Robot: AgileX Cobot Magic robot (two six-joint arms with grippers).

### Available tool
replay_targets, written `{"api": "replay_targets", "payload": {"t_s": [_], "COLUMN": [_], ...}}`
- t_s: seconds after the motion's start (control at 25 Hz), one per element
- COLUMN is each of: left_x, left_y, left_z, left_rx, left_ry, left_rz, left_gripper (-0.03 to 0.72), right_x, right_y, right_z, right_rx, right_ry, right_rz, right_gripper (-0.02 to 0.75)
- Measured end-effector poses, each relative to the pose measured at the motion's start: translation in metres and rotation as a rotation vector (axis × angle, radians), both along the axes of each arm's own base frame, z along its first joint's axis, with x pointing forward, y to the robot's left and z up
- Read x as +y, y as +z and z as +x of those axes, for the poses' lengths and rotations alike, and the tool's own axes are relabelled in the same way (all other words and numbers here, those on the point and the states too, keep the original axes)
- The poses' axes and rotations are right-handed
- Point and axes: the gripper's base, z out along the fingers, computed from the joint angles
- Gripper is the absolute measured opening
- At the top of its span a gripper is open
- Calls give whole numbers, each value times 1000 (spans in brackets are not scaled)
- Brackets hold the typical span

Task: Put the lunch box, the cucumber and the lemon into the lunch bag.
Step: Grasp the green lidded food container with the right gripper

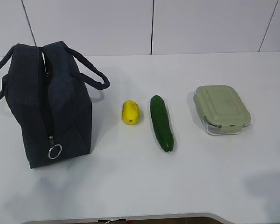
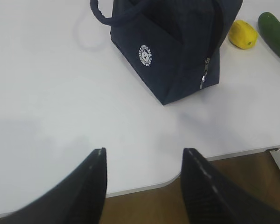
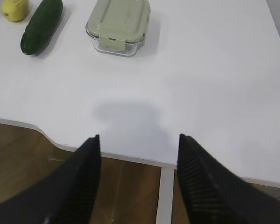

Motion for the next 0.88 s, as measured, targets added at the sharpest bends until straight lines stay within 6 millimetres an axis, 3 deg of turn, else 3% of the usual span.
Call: {"api": "replay_targets", "payload": {"t_s": [0.88], "left_x": [0], "left_y": [0], "left_z": [0], "left_rx": [0], "left_ry": [0], "left_rz": [0], "left_gripper": [369], "right_x": [0], "right_y": [0], "right_z": [0], "right_rx": [0], "right_ry": [0], "right_rz": [0], "right_gripper": [426]}}
